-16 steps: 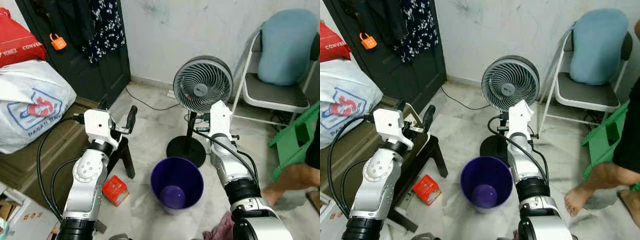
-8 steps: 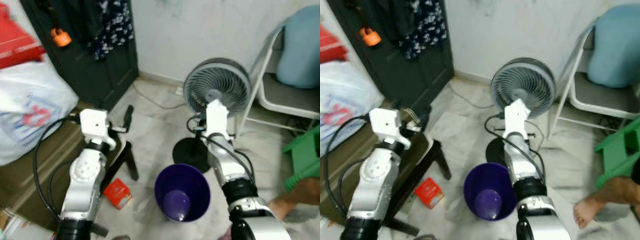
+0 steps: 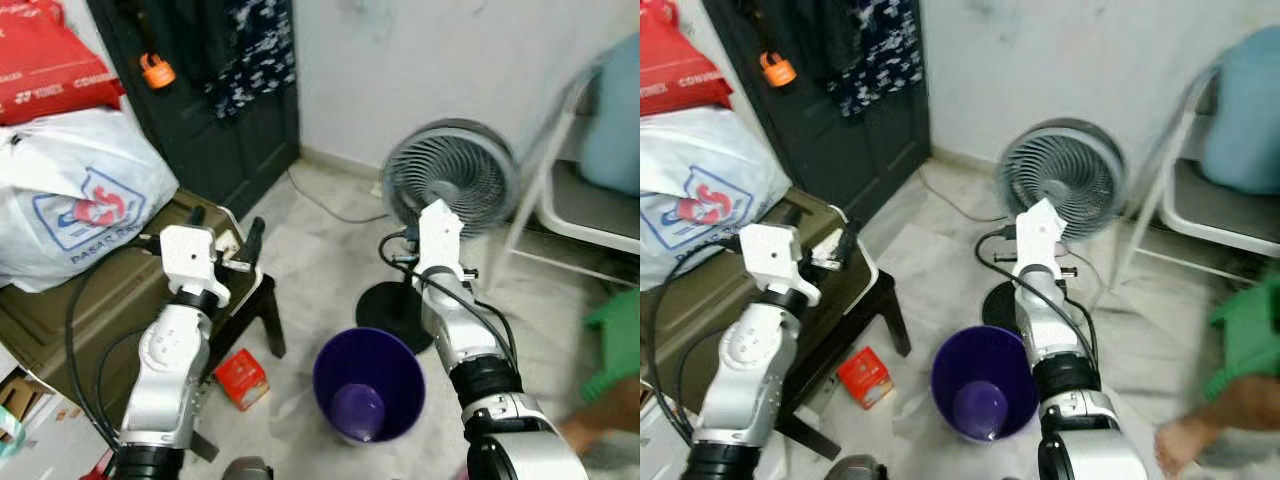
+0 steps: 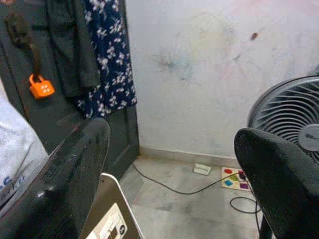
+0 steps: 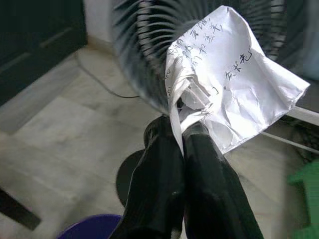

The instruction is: Clean up the room

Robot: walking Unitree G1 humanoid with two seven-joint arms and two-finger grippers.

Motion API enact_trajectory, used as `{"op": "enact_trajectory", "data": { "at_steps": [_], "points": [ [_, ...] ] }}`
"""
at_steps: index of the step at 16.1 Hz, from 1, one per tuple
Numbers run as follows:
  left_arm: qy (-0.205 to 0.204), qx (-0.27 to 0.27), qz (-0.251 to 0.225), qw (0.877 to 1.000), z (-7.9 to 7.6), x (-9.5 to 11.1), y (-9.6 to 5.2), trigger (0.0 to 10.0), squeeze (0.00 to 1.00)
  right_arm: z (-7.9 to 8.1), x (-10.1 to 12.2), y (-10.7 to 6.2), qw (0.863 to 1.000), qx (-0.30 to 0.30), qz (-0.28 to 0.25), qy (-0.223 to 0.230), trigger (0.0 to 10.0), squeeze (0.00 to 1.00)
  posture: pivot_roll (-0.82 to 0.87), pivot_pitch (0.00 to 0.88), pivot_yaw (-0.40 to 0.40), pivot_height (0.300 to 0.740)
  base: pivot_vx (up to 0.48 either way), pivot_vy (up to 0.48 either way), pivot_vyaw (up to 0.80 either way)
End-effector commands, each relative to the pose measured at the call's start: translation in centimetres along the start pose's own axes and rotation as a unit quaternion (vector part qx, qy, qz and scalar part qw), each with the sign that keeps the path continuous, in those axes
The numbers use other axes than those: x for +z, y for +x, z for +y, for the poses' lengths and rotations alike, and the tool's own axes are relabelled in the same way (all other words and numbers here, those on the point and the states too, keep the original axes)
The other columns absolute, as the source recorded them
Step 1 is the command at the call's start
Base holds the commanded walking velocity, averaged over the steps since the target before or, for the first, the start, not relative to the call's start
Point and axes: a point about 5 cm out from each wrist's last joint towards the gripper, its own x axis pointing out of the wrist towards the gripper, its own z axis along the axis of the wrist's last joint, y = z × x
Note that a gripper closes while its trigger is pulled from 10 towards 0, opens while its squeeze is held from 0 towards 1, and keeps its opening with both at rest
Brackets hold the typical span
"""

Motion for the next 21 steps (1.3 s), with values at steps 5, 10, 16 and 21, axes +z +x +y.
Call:
{"op": "enact_trajectory", "data": {
  "at_steps": [5, 10, 16, 21],
  "points": [
    [0.012, -0.002, -0.003, 1.0, 0.2, 0.4, -0.1, 10.0, 0.0, 0.4, 0.4, 0.1, 1.0, 0.003, -0.003, 0.007, 10.0, 0.0, 0.06, 0.015, 0.031, 0.74, 0.0, 0.0, 0.0],
    [0.028, -0.087, 0.011, 0.996, 0.8, 0.5, -1.7, 10.0, 0.0, 0.6, -1.7, -0.5, 0.997, -0.012, 0.061, 0.045, 10.0, 0.0, 0.08, 0.046, 0.035, 0.74, 0.0, 0.0, 0.0],
    [0.097, -0.23, 0.04, 0.968, 0.3, 1.5, -5.4, 10.0, 0.0, -0.1, -3.6, -0.9, 0.994, -0.025, 0.098, 0.05, 10.0, 0.0, 0.15, 0.188, 0.106, 0.74, 0.0, 0.0, 0.0],
    [0.096, -0.241, 0.041, 0.965, 0.3, 1.8, -5.7, 10.0, 0.0, -0.2, -3.6, -0.9, 0.993, -0.026, 0.101, 0.049, 10.0, 0.0, 0.15, 0.188, 0.106, 0.74, 0.0, 0.0, 0.0]
  ]
}}
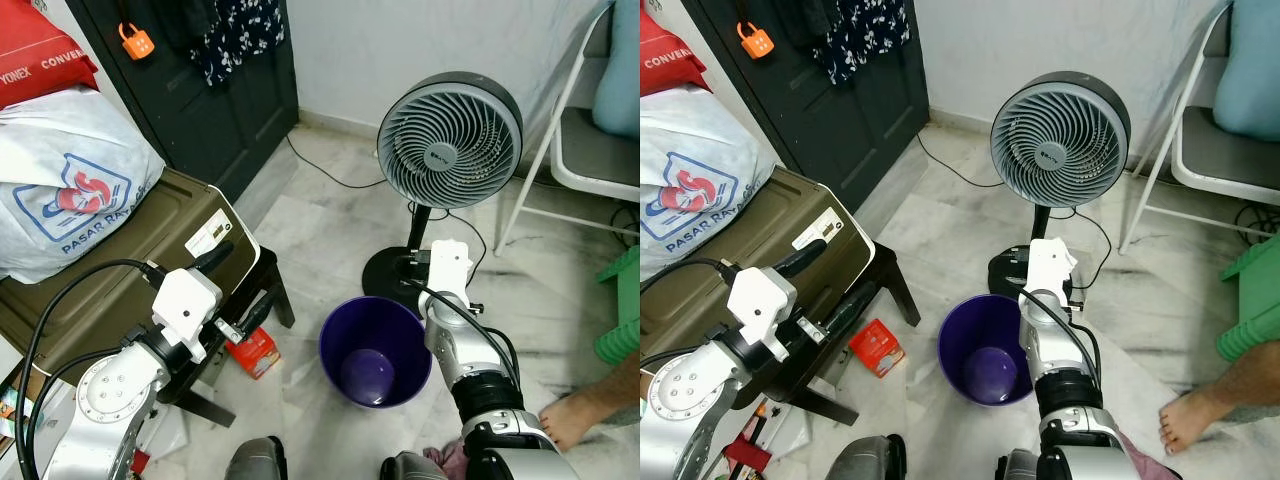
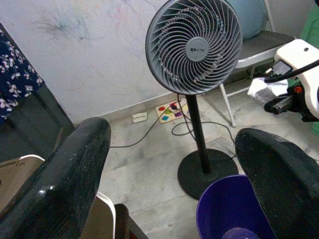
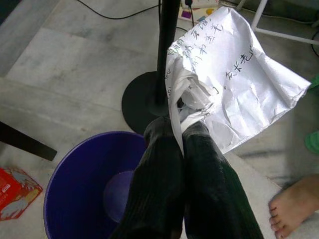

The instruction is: Clean up the room

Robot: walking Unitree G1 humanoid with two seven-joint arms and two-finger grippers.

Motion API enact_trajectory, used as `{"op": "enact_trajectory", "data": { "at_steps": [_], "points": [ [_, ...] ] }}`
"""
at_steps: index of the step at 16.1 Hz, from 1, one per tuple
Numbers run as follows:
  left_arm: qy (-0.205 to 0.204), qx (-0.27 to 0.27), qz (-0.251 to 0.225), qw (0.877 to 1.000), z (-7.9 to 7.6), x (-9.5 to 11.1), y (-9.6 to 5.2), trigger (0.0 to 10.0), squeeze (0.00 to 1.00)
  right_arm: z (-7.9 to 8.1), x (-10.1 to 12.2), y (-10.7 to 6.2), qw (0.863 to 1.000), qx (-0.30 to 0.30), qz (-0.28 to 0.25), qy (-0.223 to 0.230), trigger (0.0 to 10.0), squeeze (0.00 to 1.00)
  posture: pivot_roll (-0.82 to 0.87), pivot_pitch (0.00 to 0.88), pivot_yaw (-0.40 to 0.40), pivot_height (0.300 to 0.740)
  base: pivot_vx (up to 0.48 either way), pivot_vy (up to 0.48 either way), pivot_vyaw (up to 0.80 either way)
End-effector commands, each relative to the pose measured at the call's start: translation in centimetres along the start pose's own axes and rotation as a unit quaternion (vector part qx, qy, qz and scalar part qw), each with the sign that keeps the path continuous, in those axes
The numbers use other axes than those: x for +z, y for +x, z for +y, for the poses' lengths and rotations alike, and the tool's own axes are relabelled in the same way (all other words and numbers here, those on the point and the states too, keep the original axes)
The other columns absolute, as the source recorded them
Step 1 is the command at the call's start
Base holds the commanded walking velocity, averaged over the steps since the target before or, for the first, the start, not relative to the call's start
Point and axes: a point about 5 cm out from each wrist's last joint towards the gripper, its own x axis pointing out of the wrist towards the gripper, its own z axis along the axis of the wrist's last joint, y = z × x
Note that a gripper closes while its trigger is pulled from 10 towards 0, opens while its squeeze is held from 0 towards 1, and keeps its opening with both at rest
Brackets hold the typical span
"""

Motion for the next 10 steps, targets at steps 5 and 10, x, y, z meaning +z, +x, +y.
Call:
{"op": "enact_trajectory", "data": {
  "at_steps": [5, 10],
  "points": [
    [0.02, -0.084, 0.004, 0.996, -2.5, 4.1, -1.9, 10.0, 0.0, -0.4, -3.6, 0.5, 0.995, 0.035, 0.083, 0.034, 10.0, 0.0, 0.29, 0.337, 0.243, 0.74, 0.0, 0.0, 0.0],
    [0.023, -0.082, 0.0, 0.996, -2.4, 4.8, -1.4, 10.0, 0.0, 0.4, -3.3, 0.7, 0.996, 0.052, 0.07, 0.012, 10.0, 0.0, 0.29, 0.344, 0.256, 0.74, 0.0, 0.0, 0.0]
  ]
}}
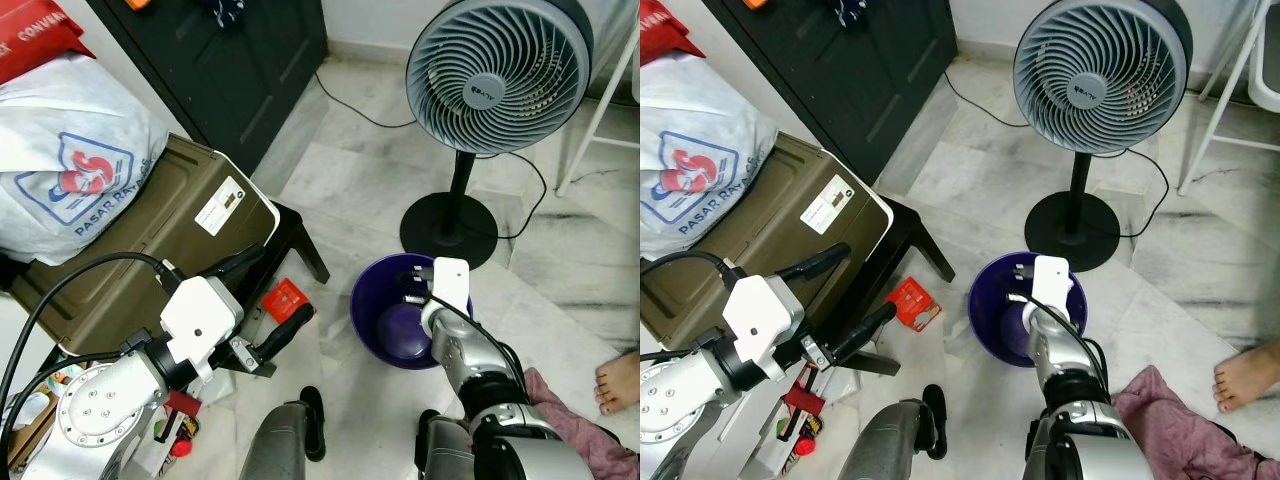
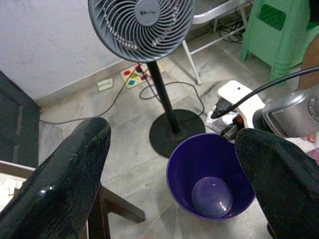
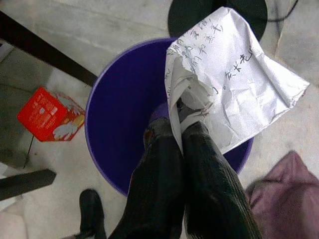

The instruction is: Clean up the room

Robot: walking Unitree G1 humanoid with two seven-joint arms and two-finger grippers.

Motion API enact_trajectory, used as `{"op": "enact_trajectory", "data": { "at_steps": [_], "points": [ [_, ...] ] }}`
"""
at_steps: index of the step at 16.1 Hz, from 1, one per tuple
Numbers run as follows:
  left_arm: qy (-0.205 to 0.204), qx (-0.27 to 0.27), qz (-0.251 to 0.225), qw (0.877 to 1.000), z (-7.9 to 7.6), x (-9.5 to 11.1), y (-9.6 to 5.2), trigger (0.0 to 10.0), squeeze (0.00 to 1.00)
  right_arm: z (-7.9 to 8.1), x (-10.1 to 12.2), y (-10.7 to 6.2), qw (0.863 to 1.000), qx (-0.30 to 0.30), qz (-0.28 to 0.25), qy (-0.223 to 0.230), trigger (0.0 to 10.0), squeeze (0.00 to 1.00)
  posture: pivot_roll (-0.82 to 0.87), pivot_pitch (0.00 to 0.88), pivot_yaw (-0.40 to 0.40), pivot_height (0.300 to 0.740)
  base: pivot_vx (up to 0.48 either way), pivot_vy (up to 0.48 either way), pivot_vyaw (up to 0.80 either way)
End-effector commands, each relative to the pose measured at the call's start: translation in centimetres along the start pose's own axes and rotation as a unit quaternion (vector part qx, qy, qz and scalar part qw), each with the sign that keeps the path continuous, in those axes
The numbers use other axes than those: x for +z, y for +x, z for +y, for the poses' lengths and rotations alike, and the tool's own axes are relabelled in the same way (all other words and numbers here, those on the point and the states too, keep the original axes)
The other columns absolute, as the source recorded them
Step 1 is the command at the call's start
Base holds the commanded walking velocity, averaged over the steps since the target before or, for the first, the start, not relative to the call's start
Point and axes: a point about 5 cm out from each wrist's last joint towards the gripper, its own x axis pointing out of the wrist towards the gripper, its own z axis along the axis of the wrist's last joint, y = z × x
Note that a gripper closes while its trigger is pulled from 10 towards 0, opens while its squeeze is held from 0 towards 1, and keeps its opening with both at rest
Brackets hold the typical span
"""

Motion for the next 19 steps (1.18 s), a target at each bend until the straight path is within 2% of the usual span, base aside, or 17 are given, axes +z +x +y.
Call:
{"op": "enact_trajectory", "data": {
  "at_steps": [1, 4, 5, 6, 10, 14, 17, 19],
  "points": [
    [0.001, 0.002, 0.01, 1.0, -0.1, 0.1, -0.4, 10.0, 0.0, 0.7, -0.9, 0.0, 1.0, 0.006, 0.014, -0.007, 10.0, 0.0, 0.29, 0.344, 0.256, 0.74, 0.0, 0.0, 0.0],
    [-0.004, 0.001, 0.006, 1.0, -0.3, 0.4, 0.2, 10.0, 0.0, 0.0, -1.0, 0.1, 1.0, -0.002, 0.013, -0.008, 10.0, 0.0, 0.27, 0.338, 0.247, 0.74, 0.0, 0.0, 0.0],
    [-0.005, 0.002, 0.006, 1.0, -0.4, 0.4, 0.3, 10.0, 0.0, -0.1, -1.0, 0.2, 1.0, -0.004, 0.012, -0.009, 10.0, 0.44, 0.27, 0.339, 0.247, 0.74, 0.0, 0.0, 0.0],
    [-0.007, 0.001, 0.006, 1.0, -0.4, 0.4, 0.5, 10.0, 0.0, -0.5, -1.1, 0.2, 1.0, -0.009, 0.01, -0.007, 10.0, 1.0, 0.27, 0.339, 0.246, 0.74, 0.0, 0.0, 0.0],
    [-0.008, 0.005, 0.012, 1.0, -0.4, 0.2, 0.4, 10.0, 0.0, -0.4, -0.5, 0.4, 1.0, -0.011, -0.008, -0.013, 10.0, 1.0, 0.27, 0.333, 0.241, 0.74, 0.0, 0.0, 0.0],
    [-0.002, 0.023, 0.009, 1.0, 0.0, 0.2, 0.5, 10.0, 0.0, -0.3, 1.5, 0.3, 0.998, -0.025, -0.061, -0.02, 10.0, 1.0, 0.26, 0.32, 0.236, 0.74, 0.0, 0.0, 0.0],
    [0.0, 0.034, 0.006, 0.999, 0.2, 0.0, 0.9, 10.0, 0.0, -0.3, 3.0, 0.1, 0.994, -0.035, -0.098, -0.009, 10.0, 1.0, 0.25, 0.304, 0.232, 0.74, 0.0, 0.0, 0.0],
    [0.001, 0.042, -0.002, 0.999, 0.4, -0.1, 1.5, 10.0, 0.0, 0.6, 4.0, -0.6, 0.991, -0.019, -0.134, -0.003, 10.0, 1.0, 0.23, 0.28, 0.22, 0.74, 0.0, 0.0, 0.0]
  ]
}}
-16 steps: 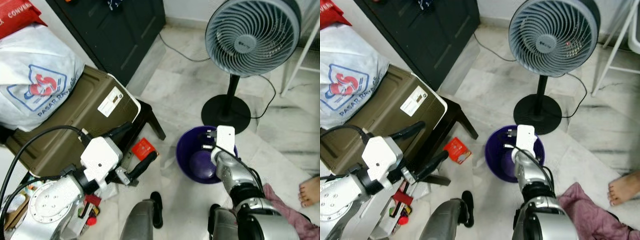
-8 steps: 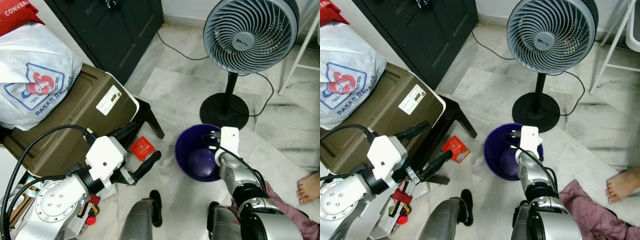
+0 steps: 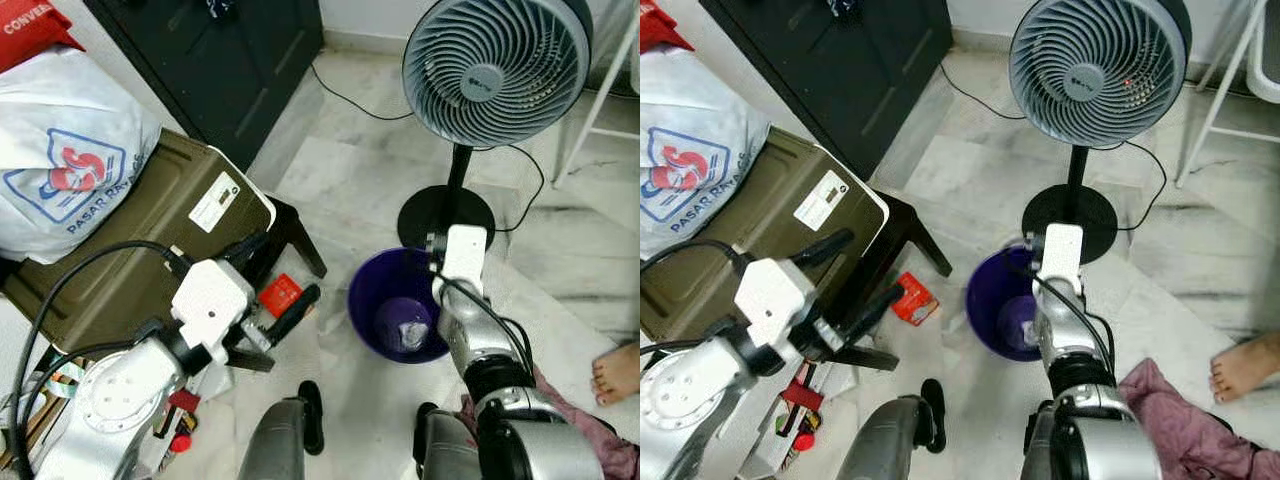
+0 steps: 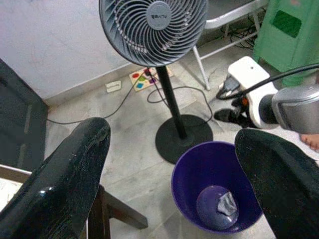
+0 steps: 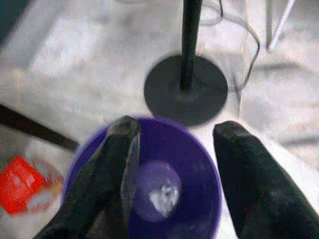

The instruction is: Clean up the room

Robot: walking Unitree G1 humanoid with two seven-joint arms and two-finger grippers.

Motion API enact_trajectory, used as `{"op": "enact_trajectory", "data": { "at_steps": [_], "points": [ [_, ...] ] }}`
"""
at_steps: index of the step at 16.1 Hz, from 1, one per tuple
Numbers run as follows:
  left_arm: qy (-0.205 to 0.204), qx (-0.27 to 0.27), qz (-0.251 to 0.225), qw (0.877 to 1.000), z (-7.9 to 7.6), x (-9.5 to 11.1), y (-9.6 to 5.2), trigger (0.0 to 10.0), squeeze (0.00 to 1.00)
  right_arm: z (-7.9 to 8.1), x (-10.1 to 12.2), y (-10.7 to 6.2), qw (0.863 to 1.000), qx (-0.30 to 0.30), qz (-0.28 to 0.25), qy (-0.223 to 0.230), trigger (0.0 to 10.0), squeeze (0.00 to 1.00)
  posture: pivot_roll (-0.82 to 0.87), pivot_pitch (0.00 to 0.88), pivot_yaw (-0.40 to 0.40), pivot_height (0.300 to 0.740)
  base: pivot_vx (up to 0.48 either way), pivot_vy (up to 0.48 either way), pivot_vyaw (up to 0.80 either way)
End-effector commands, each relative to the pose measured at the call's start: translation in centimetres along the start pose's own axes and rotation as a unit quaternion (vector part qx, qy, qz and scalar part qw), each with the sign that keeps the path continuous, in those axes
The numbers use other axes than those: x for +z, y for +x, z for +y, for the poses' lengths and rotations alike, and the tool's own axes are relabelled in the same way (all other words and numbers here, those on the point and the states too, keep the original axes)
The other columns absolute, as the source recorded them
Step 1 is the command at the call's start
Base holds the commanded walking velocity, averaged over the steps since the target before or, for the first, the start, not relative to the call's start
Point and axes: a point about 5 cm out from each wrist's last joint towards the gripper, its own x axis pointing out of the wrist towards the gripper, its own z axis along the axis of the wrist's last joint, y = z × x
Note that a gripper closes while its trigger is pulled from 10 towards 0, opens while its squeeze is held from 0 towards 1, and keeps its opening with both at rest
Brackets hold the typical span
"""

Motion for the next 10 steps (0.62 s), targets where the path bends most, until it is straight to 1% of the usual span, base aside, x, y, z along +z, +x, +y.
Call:
{"op": "enact_trajectory", "data": {
  "at_steps": [1, 2, 3, 5, 7, 8, 9, 10],
  "points": [
    [0.007, 0.013, 0.003, 1.0, 0.2, -0.4, 0.2, 10.0, 0.0, 1.8, -0.5, -1.1, 0.999, 0.031, -0.002, 0.005, 10.0, 1.0, 0.19, 0.252, 0.199, 0.74, 0.0, 0.0, 0.0],
    [0.006, 0.019, -0.002, 1.0, 0.4, -0.5, 0.6, 10.0, 0.0, 2.2, -0.3, -1.5, 0.999, 0.041, -0.009, 0.006, 10.0, 1.0, 0.18, 0.24, 0.188, 0.74, 0.0, 0.0, 0.0],
    [0.006, 0.03, -0.011, 0.999, 0.6, -0.5, 1.0, 10.0, 0.0, 2.9, -0.1, -2.6, 0.998, 0.059, -0.024, 0.007, 10.0, 1.0, 0.17, 0.227, 0.179, 0.74, 0.0, 0.0, 0.0],
    [0.009, 0.049, -0.028, 0.998, 1.0, -0.5, 2.0, 10.0, 0.0, 3.5, 0.7, -4.6, 0.994, 0.092, -0.062, 0.001, 10.0, 1.0, 0.13, 0.19, 0.152, 0.74, 0.0, 0.0, 0.0],
    [0.014, 0.068, -0.041, 0.997, 1.5, -0.8, 3.0, 10.0, 0.0, 3.3, 1.7, -5.5, 0.987, 0.114, -0.111, -0.022, 10.0, 1.0, 0.09, 0.137, 0.126, 0.74, 0.0, 0.0, 0.0],
    [0.019, 0.091, -0.048, 0.995, 2.1, -0.9, 3.4, 10.0, 0.0, 2.8, 2.3, -6.0, 0.981, 0.127, -0.14, -0.039, 10.0, 1.0, 0.06, 0.1, 0.111, 0.74, 0.0, 0.0, 0.0],
    [0.019, 0.105, -0.05, 0.993, 2.6, -1.1, 3.8, 10.0, 0.0, 2.6, 2.6, -5.9, 0.979, 0.133, -0.146, -0.041, 10.0, 1.0, 0.05, 0.08, 0.105, 0.74, 0.0, 0.0, 0.0],
    [0.022, 0.13, -0.051, 0.99, 3.2, -1.3, 4.0, 10.0, 0.0, 2.3, 2.8, -6.0, 0.978, 0.136, -0.152, -0.046, 10.0, 1.0, 0.04, 0.057, 0.098, 0.74, 0.0, 0.0, 0.0]
  ]
}}
